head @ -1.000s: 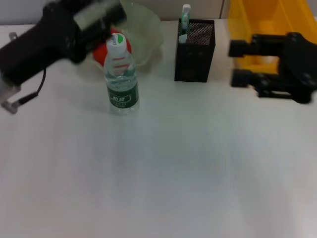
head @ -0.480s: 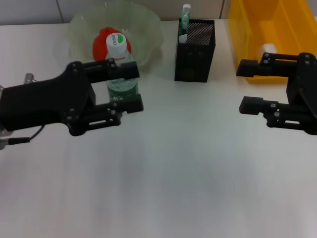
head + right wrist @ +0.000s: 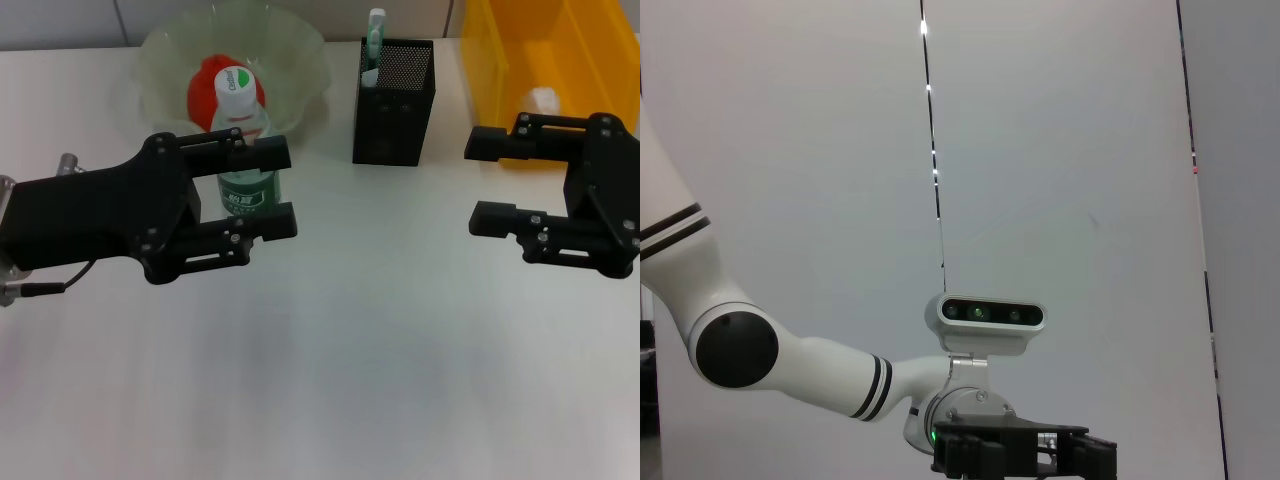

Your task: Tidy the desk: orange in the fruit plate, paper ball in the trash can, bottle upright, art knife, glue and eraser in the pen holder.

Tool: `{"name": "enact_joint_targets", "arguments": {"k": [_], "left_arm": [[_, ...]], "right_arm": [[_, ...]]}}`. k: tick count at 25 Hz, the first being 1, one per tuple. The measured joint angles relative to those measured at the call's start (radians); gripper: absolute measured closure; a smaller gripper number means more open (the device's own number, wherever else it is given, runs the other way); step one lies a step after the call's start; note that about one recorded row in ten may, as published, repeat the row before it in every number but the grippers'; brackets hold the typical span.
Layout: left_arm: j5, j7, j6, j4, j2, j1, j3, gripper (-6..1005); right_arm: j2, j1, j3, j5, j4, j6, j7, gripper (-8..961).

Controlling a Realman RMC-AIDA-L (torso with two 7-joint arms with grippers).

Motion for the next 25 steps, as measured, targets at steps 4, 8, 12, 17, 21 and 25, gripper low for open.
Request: {"name": "enact_joint_targets", "arguments": {"k": [4, 8, 12, 17, 21, 25], "left_arm": [[0.000, 0.003, 0.002, 0.000, 0.000, 0.005, -0.004, 370], [0.000, -0.002, 0.003, -0.001, -0.002, 0.005, -0.008, 370], [0.000, -0.003, 0.004, -0.001, -0.005, -0.005, -0.007, 370], [0.000, -0.022, 0.004, 0.000, -0.001, -0.017, -0.008, 370], [-0.001, -0.022, 0.005, 0.000, -0.009, -0.011, -0.008, 370], [-0.005, -0.018, 0.003, 0.000, -0.009, -0.016, -0.008, 372]], "right_arm": [[0.002, 0.005, -0.001, -0.001, 0.049, 0.000, -0.043, 339], [0.003, 0.029, 0.001, -0.002, 0.097, 0.002, -0.072, 338], [0.003, 0.030, 0.002, -0.003, 0.100, 0.002, -0.093, 338], [0.003, 0.030, 0.002, -0.003, 0.115, 0.016, -0.114, 339], [0.003, 0.027, 0.003, -0.002, 0.121, 0.028, -0.119, 339], [0.003, 0.024, 0.004, 0.005, 0.124, 0.029, -0.121, 338]]}}
